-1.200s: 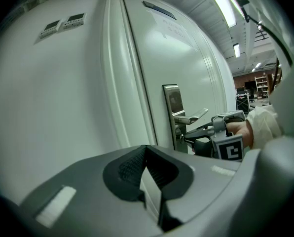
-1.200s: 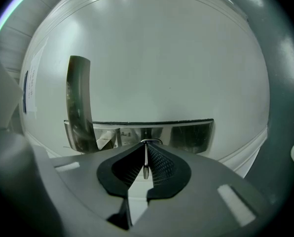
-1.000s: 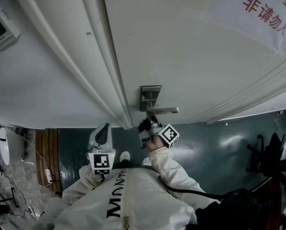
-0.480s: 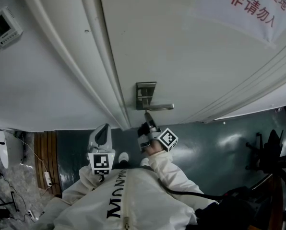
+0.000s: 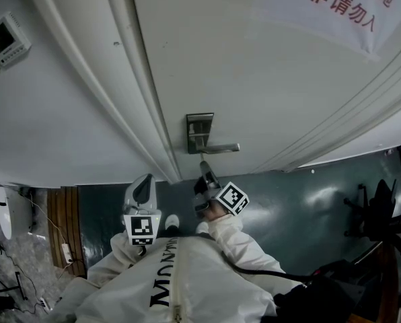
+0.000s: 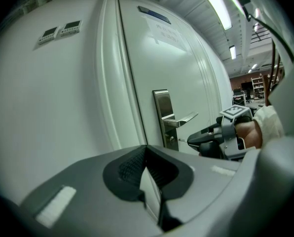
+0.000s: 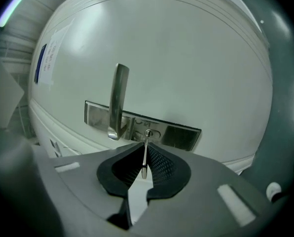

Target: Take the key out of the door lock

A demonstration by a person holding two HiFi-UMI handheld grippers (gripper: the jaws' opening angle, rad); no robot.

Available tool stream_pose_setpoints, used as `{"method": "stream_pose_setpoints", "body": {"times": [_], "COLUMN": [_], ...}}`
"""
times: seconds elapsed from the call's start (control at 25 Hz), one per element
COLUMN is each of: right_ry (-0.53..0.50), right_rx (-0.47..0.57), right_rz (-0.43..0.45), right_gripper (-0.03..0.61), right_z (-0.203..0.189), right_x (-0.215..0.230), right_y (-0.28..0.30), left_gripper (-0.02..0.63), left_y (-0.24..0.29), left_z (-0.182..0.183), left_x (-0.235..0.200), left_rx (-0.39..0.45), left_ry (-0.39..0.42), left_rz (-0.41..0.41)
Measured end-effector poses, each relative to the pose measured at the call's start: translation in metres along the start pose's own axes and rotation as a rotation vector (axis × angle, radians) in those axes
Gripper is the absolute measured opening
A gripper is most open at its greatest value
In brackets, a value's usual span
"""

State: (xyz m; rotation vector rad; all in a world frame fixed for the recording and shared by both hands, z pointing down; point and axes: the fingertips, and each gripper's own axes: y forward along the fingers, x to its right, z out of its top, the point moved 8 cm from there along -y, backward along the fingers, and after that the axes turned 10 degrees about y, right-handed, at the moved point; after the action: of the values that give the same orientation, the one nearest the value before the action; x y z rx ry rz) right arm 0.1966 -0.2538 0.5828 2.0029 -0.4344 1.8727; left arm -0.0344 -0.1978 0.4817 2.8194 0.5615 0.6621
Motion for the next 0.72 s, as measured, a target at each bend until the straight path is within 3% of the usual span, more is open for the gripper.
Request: {"method": "stream_pose_setpoints", "body": {"times": [0.4, 0.64, 0.72], "right_ry": [-0.638, -1.144, -1.217], "right_rx": [-0.084, -0.097, -0.098], "right_rz": [-0.148, -0.225, -0.218], "right_gripper": [0.012, 0.012, 0.012], "right_z": [0.002, -0.011, -0.014], "right_x": [-0.035, -0.057, -0.062], "right_y": [-0.020, -0.035, -0.041], "left_gripper": [0.000, 0.000, 0.000], "left_y": [0.005, 0.009, 0.008], "left_z": [0.003, 0.003, 0.004], "left_x": [0.005, 0.011, 0.013], "left_rx": [0.007, 0.001, -0.004], "left_ry": [0.002, -0.028, -0.034], "left_rz": [-0.004, -0.005, 0.003]}}
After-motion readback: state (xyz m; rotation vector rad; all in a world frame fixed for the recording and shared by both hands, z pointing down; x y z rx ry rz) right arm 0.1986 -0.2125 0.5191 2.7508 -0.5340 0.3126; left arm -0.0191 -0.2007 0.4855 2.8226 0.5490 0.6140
